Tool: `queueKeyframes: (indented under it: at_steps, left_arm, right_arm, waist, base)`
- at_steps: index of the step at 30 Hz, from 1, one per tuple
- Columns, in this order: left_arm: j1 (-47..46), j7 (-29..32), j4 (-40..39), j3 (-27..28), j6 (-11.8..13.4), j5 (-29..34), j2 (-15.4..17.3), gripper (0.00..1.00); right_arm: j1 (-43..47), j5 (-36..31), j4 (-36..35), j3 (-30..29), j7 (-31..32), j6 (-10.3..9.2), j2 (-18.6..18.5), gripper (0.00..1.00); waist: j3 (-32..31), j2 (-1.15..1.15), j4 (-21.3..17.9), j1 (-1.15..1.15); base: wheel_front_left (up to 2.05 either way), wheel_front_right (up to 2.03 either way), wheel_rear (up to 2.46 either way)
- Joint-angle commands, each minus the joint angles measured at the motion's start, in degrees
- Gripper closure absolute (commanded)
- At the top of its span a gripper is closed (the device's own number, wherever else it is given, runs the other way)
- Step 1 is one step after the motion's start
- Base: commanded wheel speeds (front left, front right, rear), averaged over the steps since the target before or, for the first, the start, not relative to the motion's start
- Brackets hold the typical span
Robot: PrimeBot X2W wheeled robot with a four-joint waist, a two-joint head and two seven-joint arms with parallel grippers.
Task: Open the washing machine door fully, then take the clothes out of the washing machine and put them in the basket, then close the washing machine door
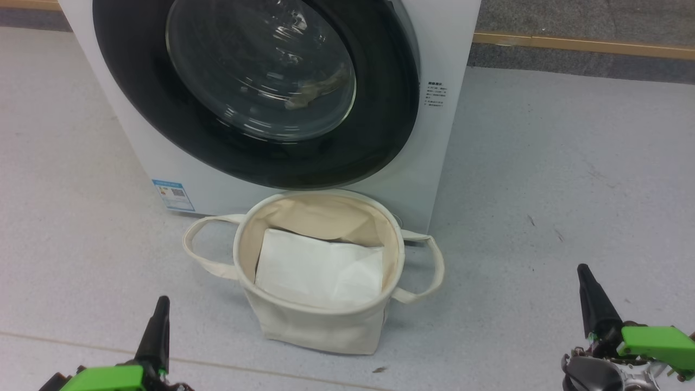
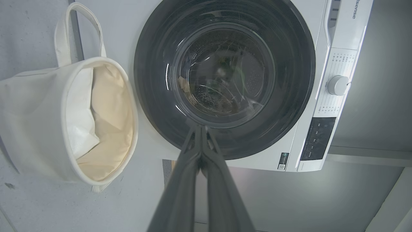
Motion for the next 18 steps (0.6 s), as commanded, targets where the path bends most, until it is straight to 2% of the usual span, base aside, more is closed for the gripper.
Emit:
queueKeyframes:
  at_steps: [1, 18]
  left_arm:
    - [-2.1, 0.5, -1.5, 1.9, -0.4, 0.2, 0.3, 1.00]
    - [-2.1, 0.5, -1.5, 1.9, -0.4, 0.2, 0.3, 1.00]
  right_arm:
    - [-0.8, -0.2, -1.8, 1.2, 0.4, 0.02, -0.3, 1.00]
    - [-0.8, -0.2, -1.8, 1.2, 0.4, 0.02, -0.3, 1.00]
  waist:
    - [0.0, 0.00, 0.0, 0.00]
    - [0.0, 0.00, 0.0, 0.00]
  base:
    - [0.00, 0.00, 0.00]
    - [0.00, 0.00, 0.00]
